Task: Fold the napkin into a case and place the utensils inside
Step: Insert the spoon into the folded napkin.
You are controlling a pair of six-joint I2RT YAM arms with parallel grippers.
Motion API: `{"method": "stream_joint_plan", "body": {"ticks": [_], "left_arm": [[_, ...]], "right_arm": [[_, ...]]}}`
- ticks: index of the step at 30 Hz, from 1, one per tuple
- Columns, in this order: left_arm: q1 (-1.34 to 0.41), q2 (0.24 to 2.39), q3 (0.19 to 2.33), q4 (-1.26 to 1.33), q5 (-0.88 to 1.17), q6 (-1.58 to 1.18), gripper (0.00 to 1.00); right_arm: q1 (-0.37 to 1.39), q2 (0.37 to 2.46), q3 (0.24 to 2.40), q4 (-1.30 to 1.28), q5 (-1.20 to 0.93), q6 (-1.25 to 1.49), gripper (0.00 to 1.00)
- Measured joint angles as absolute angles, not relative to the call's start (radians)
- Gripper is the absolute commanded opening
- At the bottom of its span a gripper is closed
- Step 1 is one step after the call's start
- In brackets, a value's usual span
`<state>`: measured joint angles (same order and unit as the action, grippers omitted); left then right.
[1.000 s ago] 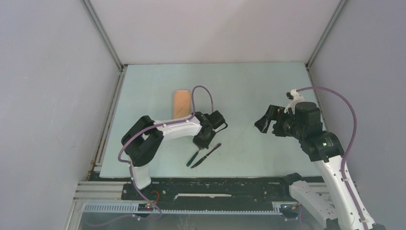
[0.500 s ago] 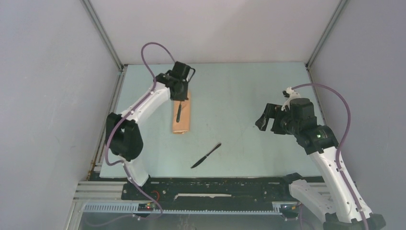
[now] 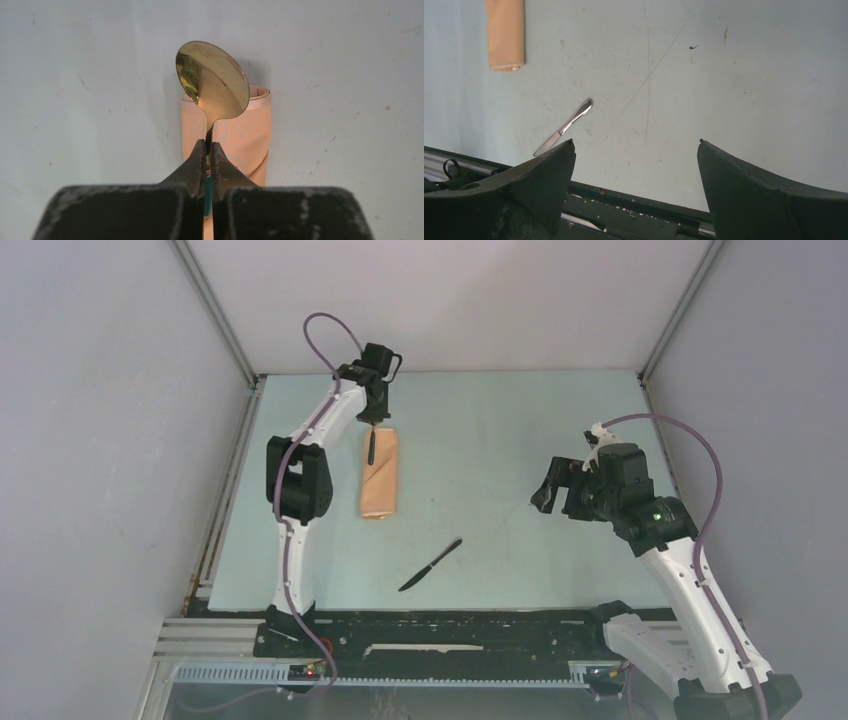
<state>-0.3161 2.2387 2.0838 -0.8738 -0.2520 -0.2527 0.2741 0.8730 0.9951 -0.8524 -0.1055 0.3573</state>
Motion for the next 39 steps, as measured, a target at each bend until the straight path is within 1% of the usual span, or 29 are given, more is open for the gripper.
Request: {"method": "stream_joint_plan", "body": {"ticks": [13,24,31,39], "left_arm": [[-0.313,2.325,2.119,-0.882,-0.249,-0.265,0.00],[-0.319,2.225,1.815,-0.790,-0.233,-0.300,0.00],[-0.329,2.132,1.718,-0.744,-0.221,-0.324,0.00],[-0.332,2.099,1.621,-0.709,-0.205,-0.352,0.00]], "right_arm": [[0.272,0.880,0.984,-0.848,-0.123,0.362,1.00],[0.270,0.872,0.960,-0.834,-0.154,0.369,1.00],[0.270,0.863,0.944,-0.833,-0.167,0.373,1.00],[0.270,0.856,0.943,-0.832,-0.170,0.377,1.00]]}}
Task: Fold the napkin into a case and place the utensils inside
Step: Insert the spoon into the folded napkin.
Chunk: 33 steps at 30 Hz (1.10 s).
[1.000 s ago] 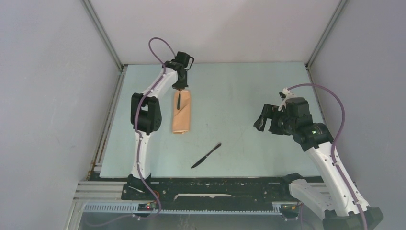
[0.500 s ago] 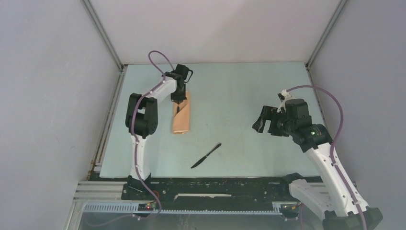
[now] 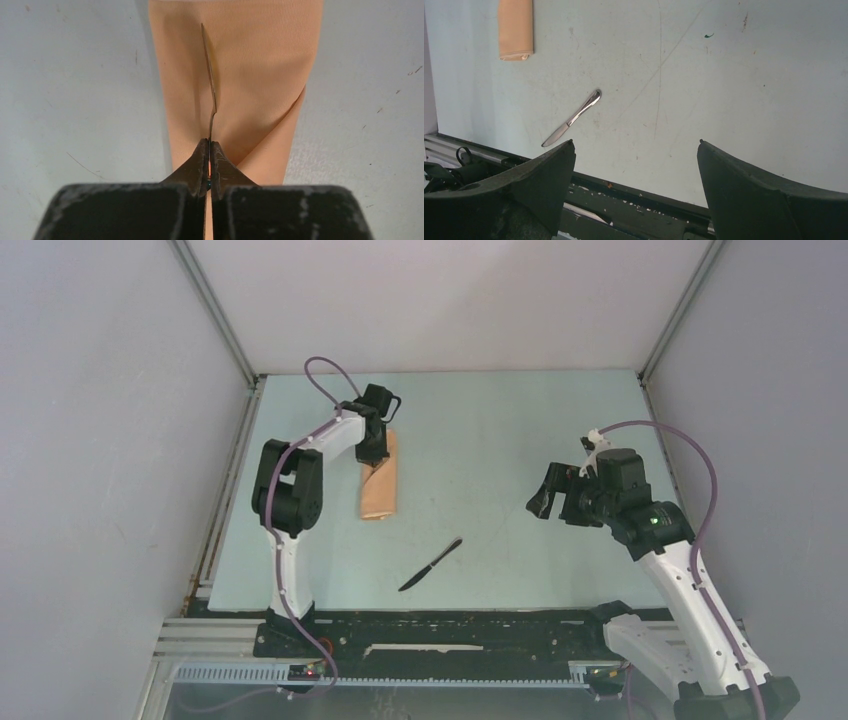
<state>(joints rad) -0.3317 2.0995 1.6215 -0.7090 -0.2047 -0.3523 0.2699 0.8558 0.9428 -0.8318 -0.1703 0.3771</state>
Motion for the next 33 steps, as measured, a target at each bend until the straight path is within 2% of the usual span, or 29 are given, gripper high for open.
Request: {"method": "stream_joint_plan", "body": {"ticks": [28,33], "left_arm": [[-0.345,2.045,1.544,-0.718,-0.172,-0.385,0.00],[-0.345,2.044,1.540,-0.719,-0.173,-0.385,0.11]], "right_arm": [[0.270,0.838,0.921,-0.827,-0.191,0.390,1.00],[0.270,0.834,0.921,-0.827,-0.191,0.391,1.00]]}}
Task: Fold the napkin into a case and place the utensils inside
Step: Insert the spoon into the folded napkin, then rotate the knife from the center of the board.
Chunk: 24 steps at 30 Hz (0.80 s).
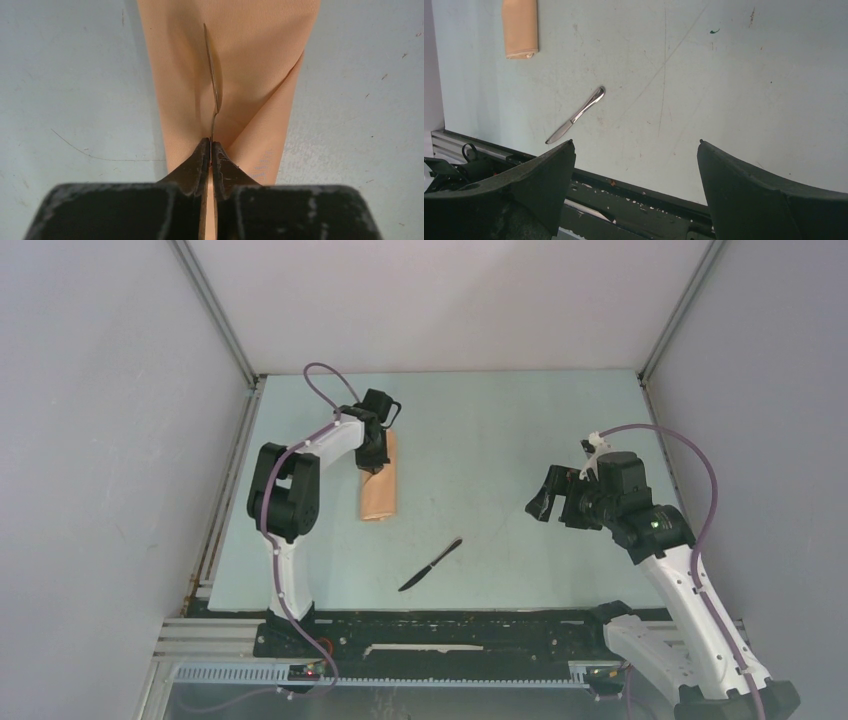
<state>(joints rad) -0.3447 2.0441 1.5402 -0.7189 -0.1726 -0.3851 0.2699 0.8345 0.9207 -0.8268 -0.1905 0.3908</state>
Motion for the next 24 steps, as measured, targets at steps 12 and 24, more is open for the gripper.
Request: {"method": "stream_joint_plan", "body": {"ticks": [12,24], "left_arm": [[-0.339,1.933,1.539,-0.755,-0.213,-0.403,0.43],[-0.280,1.494,1.431,-0.770,-0.126,-0.382,0.52]], "right_arm": [[0.270,0.835,0.901,-0.815,-0.212,0.381,1.00],[0.824,1.077,0.915,-0.596,-0.070,0.199,1.00]]}}
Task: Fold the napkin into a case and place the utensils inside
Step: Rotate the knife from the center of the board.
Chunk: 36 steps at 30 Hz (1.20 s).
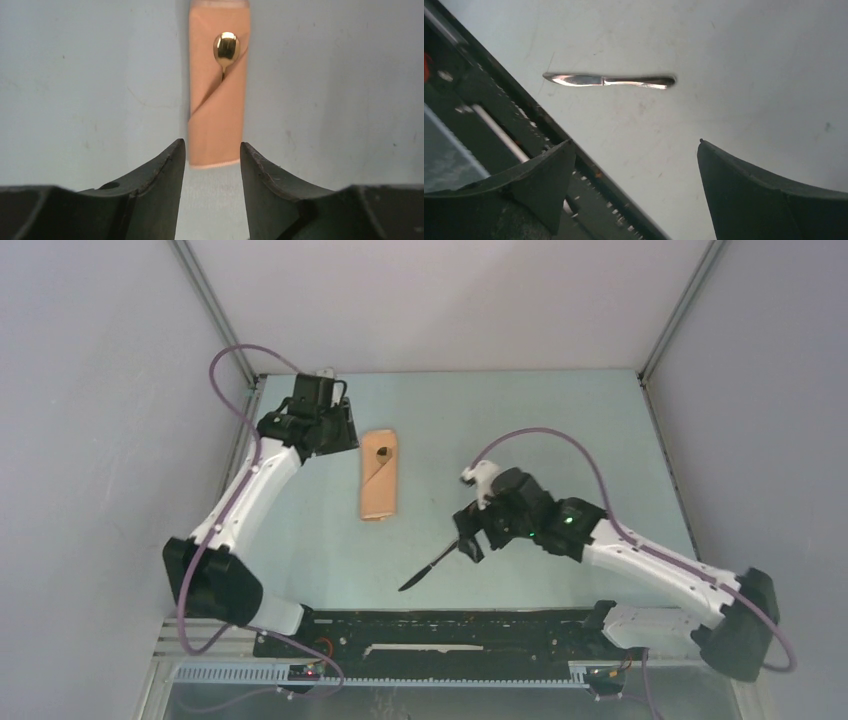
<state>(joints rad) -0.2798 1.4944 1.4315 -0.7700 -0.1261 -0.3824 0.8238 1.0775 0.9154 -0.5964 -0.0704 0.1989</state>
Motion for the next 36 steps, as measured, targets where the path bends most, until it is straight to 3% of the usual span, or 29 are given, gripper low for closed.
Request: {"method": "stream_joint_plan", "body": {"ticks": [7,16,24,33,36], "left_arm": [[-0.250,1.267,1.216,-0.770,0.002,-0.382,0.53],[-0.250,1.010,1.017,-0.762,0.084,-0.382,0.53],[-0.239,0.877,0.944,-0.767,0.084,-0.381,0.55],[-0.214,0.797,0.944,-0.773,0.082,-0.374,0.55],[-0.211,0.798,0.944,-0.776,0.082,-0.373,0.56]], "right_arm": [[1.091,1.298,0.943,-0.516,-0.038,-0.281,0.95],[1.065,1.544,1.057,-0.574,-0.265,-0.803,0.87],[1.019,1.776,1.201,-0.611,-0.363,-0.904,0.69],[1.003,1.884,1.236,-0.646,-0.306,-0.868,0.54],[1.025,1.901,1.256,-0.638,-0.238,-0.804,0.40]]}}
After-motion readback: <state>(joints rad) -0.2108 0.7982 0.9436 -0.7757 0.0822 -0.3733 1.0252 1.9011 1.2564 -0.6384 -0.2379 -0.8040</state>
